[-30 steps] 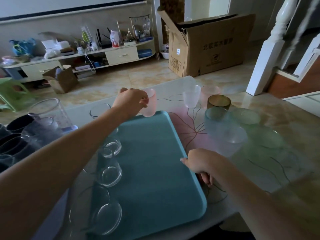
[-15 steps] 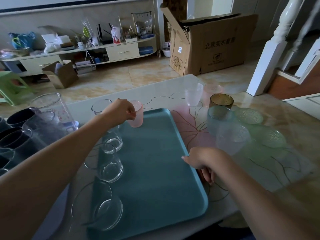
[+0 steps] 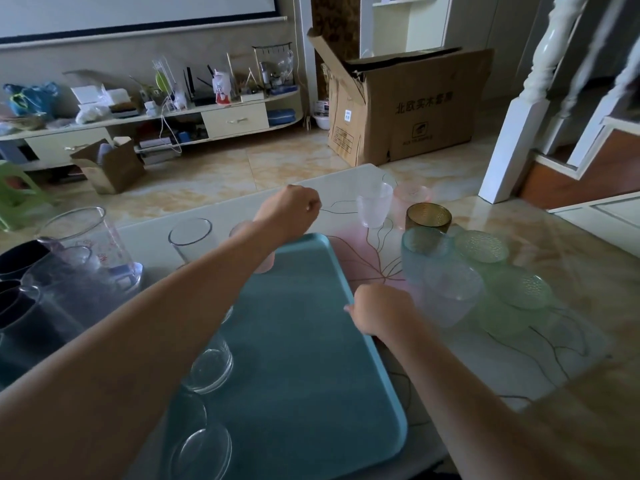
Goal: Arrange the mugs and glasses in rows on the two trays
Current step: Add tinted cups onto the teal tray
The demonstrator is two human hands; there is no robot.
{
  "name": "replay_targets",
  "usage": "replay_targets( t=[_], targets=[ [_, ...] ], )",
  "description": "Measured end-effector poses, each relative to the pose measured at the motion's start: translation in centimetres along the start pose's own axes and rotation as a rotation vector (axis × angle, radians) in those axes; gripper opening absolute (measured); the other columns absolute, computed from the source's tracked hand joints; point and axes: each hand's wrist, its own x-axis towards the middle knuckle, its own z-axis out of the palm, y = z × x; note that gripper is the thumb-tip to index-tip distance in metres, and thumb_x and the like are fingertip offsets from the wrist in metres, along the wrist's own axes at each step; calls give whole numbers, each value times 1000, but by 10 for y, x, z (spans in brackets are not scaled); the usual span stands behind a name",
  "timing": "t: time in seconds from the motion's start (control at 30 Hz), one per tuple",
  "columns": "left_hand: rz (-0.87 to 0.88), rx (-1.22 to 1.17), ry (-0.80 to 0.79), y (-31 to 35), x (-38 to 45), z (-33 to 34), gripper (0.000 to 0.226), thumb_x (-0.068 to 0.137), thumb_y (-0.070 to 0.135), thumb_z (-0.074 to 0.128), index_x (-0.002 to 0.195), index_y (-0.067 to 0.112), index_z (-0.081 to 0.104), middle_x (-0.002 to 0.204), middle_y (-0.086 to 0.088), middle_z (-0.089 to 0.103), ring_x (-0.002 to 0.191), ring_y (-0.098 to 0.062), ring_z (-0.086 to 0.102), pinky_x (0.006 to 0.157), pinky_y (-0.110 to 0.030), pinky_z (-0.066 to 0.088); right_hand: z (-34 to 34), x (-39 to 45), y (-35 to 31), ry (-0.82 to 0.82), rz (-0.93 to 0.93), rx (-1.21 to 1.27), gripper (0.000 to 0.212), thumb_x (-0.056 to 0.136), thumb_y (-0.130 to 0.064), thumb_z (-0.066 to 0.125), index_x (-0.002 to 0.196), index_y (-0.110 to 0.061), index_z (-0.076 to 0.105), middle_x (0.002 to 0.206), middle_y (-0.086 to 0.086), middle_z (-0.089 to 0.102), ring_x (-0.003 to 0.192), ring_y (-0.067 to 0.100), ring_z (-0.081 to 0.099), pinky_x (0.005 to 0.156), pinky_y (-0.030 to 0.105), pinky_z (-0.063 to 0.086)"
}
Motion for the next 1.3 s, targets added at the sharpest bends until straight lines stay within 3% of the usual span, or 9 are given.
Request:
replay_targets(
  t=[0.13,0.3,0.4,0.57,0.77,0.9,0.97,1.1,1.3],
  targets=[
    [135,72,-82,28,33,26,29,92,19,48,117,17,62,121,-6,63,110,-27,57,96,-42,47,7,6,3,24,-48,20,41,102,-34,34,117,-3,56,114,15,61,104,31,58,74,32,36],
    [153,130,-101,43,71,62,41,91,18,55,132,18,51,139,-2,50,130,-22,41,109,-36,31,9,9,4,44,-101,-16,37,101,-30,36,113,-4,59,114,15,62,105,31,60,71,31,35],
    [137,135,-54,47,79,82,37,89,14,58,126,15,55,130,-7,57,122,-27,48,103,-37,33,5,15,4,-23,-101,-19,33,100,-25,40,117,-3,57,119,15,60,109,31,58,73,32,38],
    [118,54,37,53,79,90,15,88,6,52,97,9,64,102,-10,69,96,-31,58,88,-33,36,3,22,6,-86,-74,-27,36,100,-24,39,127,-2,50,129,16,52,116,31,53,88,37,43],
    [114,32,51,39,47,45,14,86,11,57,96,12,66,101,-6,70,95,-30,59,87,-31,32,5,21,3,-41,-75,-31,39,101,-31,35,120,-3,54,123,17,57,112,32,56,87,35,43],
    [72,26,64,29,9,3,16,84,12,59,97,14,67,102,-2,71,96,-27,60,81,-28,33,5,17,-2,-21,-47,-107,42,101,-33,33,117,-2,55,119,17,58,108,33,58,76,34,40],
    [30,13,42,21,-10,-18,15,82,13,63,96,15,68,103,-2,70,95,-26,61,82,-28,41,7,15,-6,-22,-18,-152,44,102,-34,32,120,-1,54,119,18,58,107,33,58,74,34,40],
    [-35,8,-17,5,-49,-44,15,77,19,70,92,14,69,99,-6,70,89,-29,63,83,-41,53,13,5,-6,32,-12,-209,39,101,-28,34,132,-10,49,126,16,55,110,32,57,76,35,42],
    [-79,105,-59,-4,-94,-50,15,78,24,70,90,16,69,97,0,69,90,-27,61,76,-30,42,19,-2,-2,65,-10,-140,48,102,-35,27,126,-1,52,116,20,60,103,34,60,77,37,45]
  ],
)
